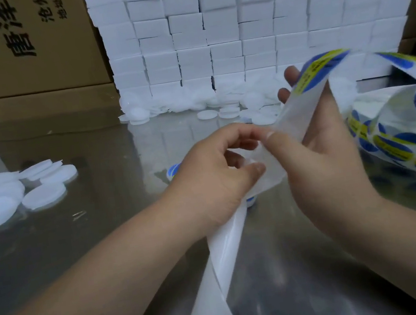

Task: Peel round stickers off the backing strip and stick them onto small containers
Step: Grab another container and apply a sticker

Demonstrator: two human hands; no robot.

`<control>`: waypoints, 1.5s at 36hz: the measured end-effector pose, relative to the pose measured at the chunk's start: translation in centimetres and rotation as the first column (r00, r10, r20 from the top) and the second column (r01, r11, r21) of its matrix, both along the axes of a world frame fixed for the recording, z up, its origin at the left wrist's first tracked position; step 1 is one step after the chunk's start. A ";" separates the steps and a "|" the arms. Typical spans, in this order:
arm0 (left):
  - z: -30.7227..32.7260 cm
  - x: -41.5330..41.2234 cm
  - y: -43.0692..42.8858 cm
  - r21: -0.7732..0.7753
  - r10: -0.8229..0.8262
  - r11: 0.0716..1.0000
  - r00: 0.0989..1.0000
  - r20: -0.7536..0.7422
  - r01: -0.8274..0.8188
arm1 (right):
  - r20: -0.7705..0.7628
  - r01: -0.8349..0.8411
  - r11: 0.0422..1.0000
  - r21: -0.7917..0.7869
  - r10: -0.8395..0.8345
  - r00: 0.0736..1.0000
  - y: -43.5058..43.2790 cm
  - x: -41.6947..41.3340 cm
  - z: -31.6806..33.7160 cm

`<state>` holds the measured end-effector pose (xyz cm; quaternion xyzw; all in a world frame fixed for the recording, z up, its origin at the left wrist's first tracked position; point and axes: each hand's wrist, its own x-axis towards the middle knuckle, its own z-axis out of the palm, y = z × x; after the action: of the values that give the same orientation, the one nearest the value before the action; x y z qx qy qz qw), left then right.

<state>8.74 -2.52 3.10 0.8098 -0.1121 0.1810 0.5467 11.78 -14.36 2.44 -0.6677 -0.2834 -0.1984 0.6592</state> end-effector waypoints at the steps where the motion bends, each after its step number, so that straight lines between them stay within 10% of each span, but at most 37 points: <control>1: -0.1 0.0 -0.1 0.015 0.013 1.000 1.000 0.009 -0.013 | -0.013 0.009 1.000 -0.028 -0.010 1.000 0.1 -0.1 -0.1; 13: -0.4 -0.2 -0.4 0.154 0.040 0.988 0.991 -0.126 -0.020 | -0.144 0.187 0.978 0.087 -0.174 0.974 -0.1 0.6 0.1; 23: -0.7 6.1 3.3 -0.109 0.465 0.870 0.874 -0.143 -0.481 | -0.262 0.165 0.982 0.090 -0.137 0.955 -0.5 3.1 -0.8; 29: -0.2 12.2 8.3 0.147 0.598 0.795 0.801 -0.028 -0.589 | -0.230 0.123 0.992 0.025 -0.114 0.967 -0.3 3.1 -1.1; 39: -1.2 20.6 15.1 0.796 0.656 0.519 0.743 -0.136 -0.312 | -0.152 0.115 0.991 -0.071 -0.125 0.981 -0.5 3.5 -1.8; 54: -0.7 28.6 8.0 0.965 0.441 0.260 0.894 -0.080 -0.042 | -0.112 0.187 0.982 -0.029 -0.189 0.976 -0.3 2.9 -1.8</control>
<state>37.33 5.51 2.37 0.9975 0.0257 0.0223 -0.0616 14.70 -14.70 0.61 -0.7076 -0.1827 -0.2190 0.6465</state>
